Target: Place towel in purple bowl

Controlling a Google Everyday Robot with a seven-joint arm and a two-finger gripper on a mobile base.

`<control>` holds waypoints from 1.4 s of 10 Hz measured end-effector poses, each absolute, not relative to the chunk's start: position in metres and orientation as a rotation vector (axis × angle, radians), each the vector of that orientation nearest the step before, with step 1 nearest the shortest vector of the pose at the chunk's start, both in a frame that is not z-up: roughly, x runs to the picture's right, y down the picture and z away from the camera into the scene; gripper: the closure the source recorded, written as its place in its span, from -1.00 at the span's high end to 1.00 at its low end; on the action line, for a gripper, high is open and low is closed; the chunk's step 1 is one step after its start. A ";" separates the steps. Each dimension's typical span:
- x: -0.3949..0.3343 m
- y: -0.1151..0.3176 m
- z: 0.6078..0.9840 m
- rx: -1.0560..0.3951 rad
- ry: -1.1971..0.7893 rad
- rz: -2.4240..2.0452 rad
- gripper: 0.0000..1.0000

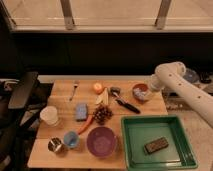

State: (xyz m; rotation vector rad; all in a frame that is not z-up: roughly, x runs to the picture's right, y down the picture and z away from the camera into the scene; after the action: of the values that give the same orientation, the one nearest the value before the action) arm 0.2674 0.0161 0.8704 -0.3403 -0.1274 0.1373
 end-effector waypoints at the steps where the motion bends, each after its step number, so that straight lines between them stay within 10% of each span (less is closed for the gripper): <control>1: 0.270 0.014 0.874 -0.343 -0.130 0.147 0.30; 14: 0.257 0.023 0.915 -0.417 -0.207 0.189 0.30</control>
State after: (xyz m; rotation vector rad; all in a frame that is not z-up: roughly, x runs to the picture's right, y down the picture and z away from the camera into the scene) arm 0.2572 0.0228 0.9147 -0.4170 -0.2072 0.1886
